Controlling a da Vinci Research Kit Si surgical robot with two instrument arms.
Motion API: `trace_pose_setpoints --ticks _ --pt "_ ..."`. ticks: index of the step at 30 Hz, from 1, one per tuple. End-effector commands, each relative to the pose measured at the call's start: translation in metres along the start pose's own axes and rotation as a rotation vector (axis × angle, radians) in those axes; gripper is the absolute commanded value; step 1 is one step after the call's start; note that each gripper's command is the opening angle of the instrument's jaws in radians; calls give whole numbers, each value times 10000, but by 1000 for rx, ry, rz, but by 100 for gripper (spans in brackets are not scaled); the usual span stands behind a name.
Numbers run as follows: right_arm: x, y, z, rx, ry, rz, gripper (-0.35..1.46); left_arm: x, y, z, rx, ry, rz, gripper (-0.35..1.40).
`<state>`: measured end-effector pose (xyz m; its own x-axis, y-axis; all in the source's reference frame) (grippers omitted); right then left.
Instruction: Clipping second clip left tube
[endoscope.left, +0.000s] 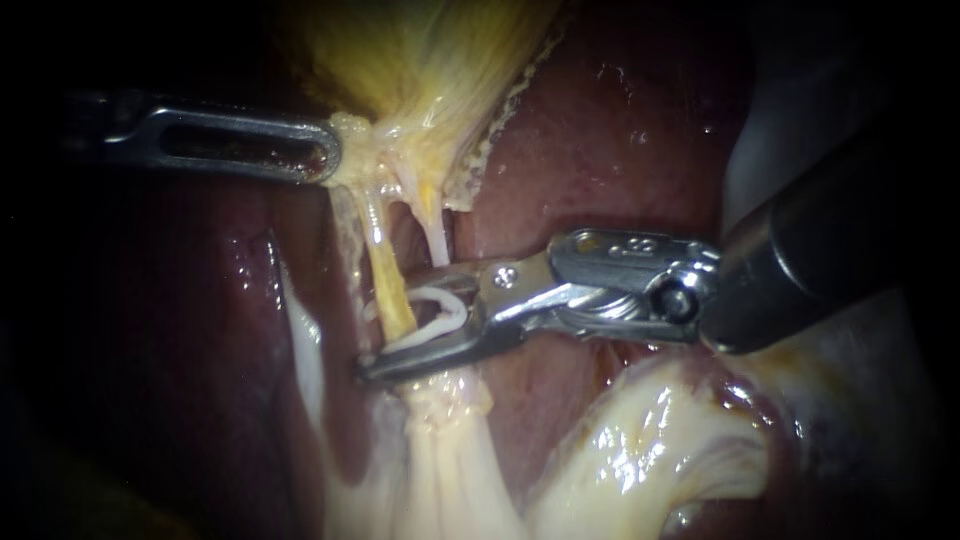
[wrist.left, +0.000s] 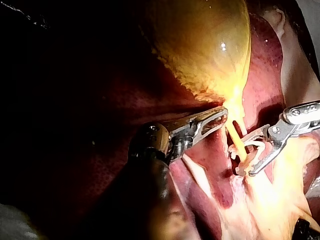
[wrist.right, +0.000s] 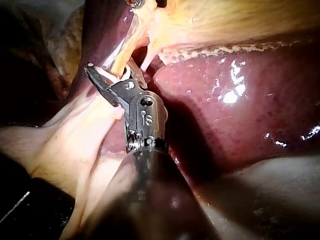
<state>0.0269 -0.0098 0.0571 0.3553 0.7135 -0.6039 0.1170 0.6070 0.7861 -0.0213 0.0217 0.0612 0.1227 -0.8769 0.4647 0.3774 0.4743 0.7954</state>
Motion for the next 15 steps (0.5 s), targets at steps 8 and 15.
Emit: trace_pose_setpoints --ticks 8,15 --pt "4 -21 10 89 48 63 47 0 0 0 -1 0 0 -35" --pt "4 -34 15 152 66 103 43 0 0 0 -1 0 0 -35"
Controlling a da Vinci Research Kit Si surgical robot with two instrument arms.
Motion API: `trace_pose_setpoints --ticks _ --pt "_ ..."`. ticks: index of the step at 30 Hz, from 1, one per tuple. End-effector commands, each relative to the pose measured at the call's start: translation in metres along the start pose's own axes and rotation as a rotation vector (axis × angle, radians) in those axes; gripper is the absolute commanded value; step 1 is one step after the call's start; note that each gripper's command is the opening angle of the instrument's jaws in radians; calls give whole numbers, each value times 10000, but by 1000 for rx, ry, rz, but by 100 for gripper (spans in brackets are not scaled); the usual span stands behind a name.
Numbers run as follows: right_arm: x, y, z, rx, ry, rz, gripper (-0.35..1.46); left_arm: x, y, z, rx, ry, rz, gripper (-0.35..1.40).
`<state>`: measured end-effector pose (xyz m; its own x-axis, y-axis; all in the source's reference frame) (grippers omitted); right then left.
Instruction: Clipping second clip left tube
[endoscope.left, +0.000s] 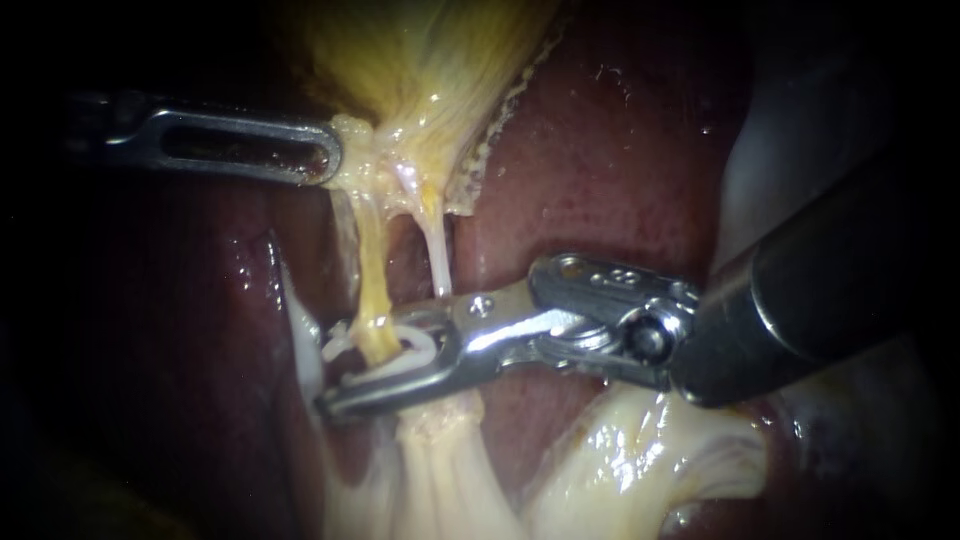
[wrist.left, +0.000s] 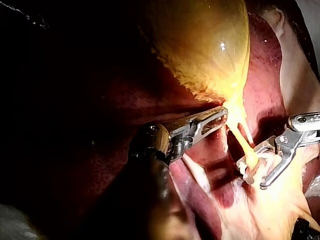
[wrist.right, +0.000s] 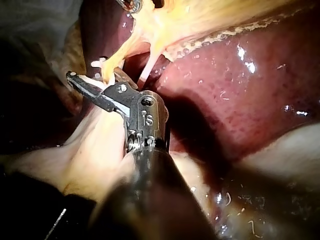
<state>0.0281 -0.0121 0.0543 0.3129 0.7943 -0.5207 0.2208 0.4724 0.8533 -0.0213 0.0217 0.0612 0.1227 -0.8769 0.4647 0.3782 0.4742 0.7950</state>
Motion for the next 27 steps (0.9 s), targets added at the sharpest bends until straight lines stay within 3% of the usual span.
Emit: trace_pose_setpoints --ticks 1,13,17,19,24,27 --pt "-1 0 0 8 0 -3 42 0 0 0 0 0 0 -35" --pt "-3 2 -3 4 5 7 11 0 0 1 2 1 0 -35" --pt "-4 3 -4 4 5 13 -10 0 0 1 2 1 0 -35" --pt "-4 5 -6 5 4 30 -35 0 0 2 2 1 0 -35" --pt "-18 18 -6 4 6 70 -35 -1 0 2 1 0 0 -35" --pt "-26 22 -3 21 30 69 -35 -1 0 2 2 0 0 -35"
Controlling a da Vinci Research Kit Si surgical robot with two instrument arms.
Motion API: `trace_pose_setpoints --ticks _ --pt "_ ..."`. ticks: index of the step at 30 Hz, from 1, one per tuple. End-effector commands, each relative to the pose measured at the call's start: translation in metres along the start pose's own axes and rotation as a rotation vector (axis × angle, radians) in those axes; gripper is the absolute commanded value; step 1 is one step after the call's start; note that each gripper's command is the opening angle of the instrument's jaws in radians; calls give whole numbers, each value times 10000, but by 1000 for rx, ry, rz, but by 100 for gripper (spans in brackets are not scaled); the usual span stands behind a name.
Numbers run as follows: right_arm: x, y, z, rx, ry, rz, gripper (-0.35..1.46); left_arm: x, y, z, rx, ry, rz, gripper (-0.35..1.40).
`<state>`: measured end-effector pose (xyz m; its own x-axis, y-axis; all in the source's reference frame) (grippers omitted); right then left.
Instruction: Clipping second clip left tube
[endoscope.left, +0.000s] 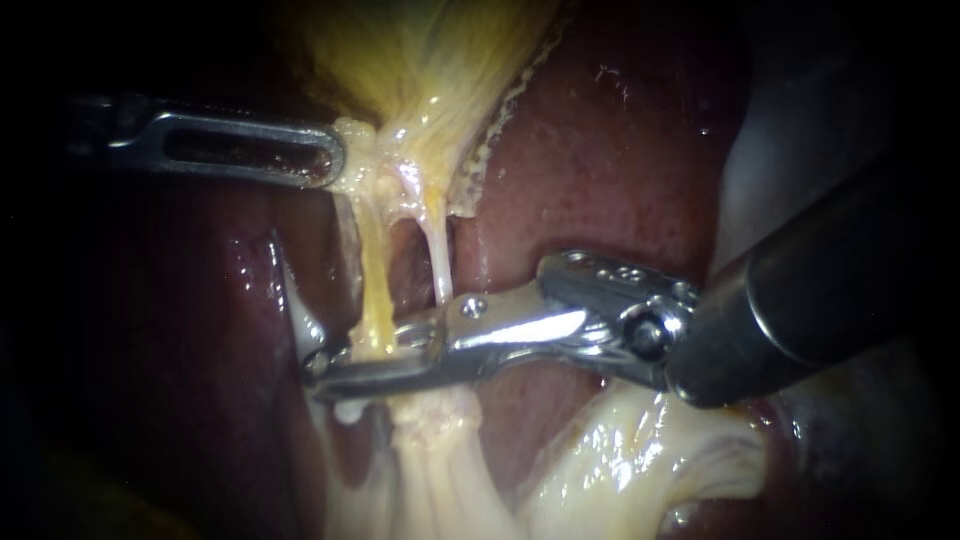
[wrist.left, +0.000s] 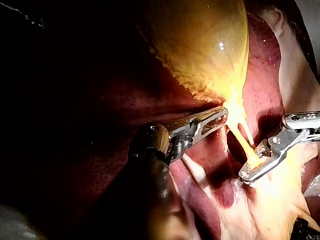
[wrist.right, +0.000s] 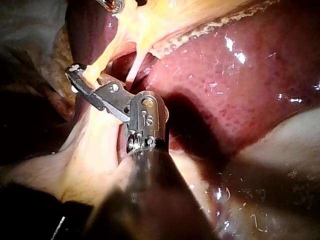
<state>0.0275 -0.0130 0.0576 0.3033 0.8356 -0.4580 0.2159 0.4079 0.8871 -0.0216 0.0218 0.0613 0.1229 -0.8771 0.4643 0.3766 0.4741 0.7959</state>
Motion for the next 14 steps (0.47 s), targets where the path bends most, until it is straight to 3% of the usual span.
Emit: trace_pose_setpoints --ticks 1,14 --pt "0 0 1 7 8 4 -35 0 0 0 0 0 0 -35" --pt "3 -2 1 8 11 6 -35 0 0 0 0 0 0 -35"
